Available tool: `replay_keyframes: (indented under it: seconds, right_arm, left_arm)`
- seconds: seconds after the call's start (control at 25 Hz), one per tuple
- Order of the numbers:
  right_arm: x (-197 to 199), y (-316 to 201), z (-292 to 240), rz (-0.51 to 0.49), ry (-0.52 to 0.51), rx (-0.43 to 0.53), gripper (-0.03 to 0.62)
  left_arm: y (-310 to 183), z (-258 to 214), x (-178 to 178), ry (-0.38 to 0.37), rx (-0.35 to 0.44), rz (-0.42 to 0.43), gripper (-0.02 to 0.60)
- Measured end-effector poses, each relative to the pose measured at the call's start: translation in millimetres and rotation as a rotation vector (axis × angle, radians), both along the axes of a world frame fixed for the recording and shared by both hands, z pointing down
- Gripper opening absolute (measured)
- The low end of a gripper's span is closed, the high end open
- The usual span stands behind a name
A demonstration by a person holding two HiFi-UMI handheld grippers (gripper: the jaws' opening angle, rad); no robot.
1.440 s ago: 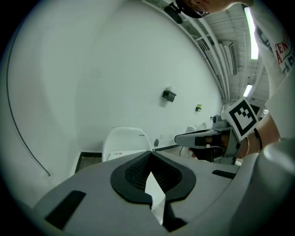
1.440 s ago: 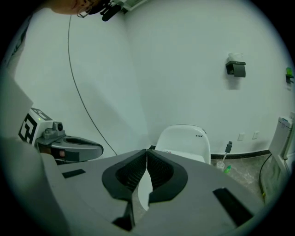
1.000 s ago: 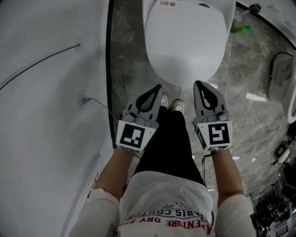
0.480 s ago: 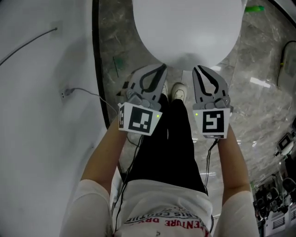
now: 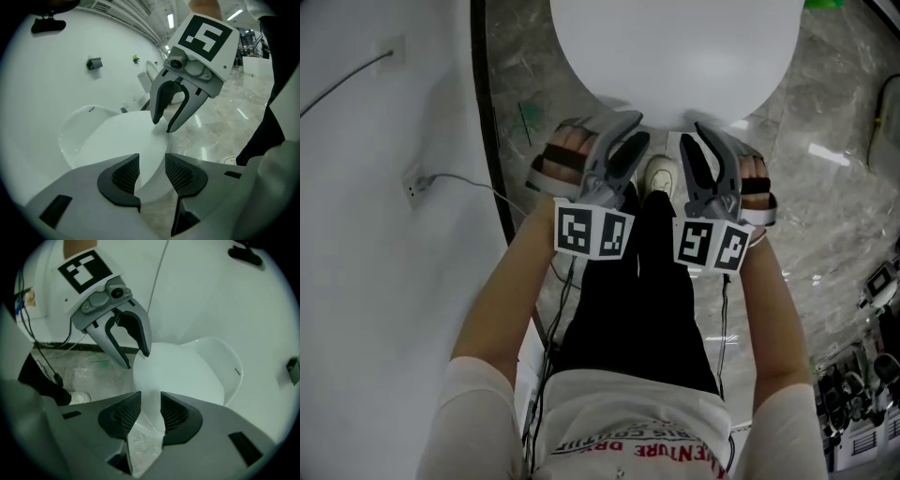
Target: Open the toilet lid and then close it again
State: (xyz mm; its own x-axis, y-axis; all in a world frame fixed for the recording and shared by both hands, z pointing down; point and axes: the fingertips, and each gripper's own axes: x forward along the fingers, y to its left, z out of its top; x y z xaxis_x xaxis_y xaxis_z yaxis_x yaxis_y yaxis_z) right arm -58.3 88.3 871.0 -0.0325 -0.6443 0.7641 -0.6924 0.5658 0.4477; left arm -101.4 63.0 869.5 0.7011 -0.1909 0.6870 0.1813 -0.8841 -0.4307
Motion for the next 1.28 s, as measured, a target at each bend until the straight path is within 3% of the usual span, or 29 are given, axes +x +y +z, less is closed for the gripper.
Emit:
replay_keyframes:
  seconds: [0.12, 0.36, 0.56, 0.84, 1.08, 1.28]
  right_arm:
    - [-1.6, 3.9, 7.6, -0.076, 0.08, 0.009, 0.086]
    - [5.4, 9.0, 19.8, -0.127, 0.214, 0.016, 0.086]
    - [6.2, 8.2, 19.3, -0.148, 0.238, 0.035, 0.086]
    - [6.5, 7.3, 6.5, -0.17, 0.266, 0.073, 0.094]
    - [4.0, 6.0, -24.8, -0.186, 0.267, 0.107, 0.094]
    - [9.8, 6.6, -60.1, -0.205, 0.269, 0.113, 0.094]
  left_arm:
    - [0.6, 8.2, 2.7, -0.016, 0.039, 0.006, 0.179]
    - [-2.5, 21.0, 4.4, -0.052, 0.139, -0.004, 0.181]
    - [-4.2, 22.9, 4.8, -0.053, 0.19, -0.019, 0.181]
    - [-6.6, 15.6, 4.9, -0.068, 0.202, -0.025, 0.181]
    - [-9.8, -15.9, 4.8, -0.006, 0.191, -0.09, 0.155]
    - [-8.8, -49.4, 10.8, 0.0, 0.2, -0.055, 0.142]
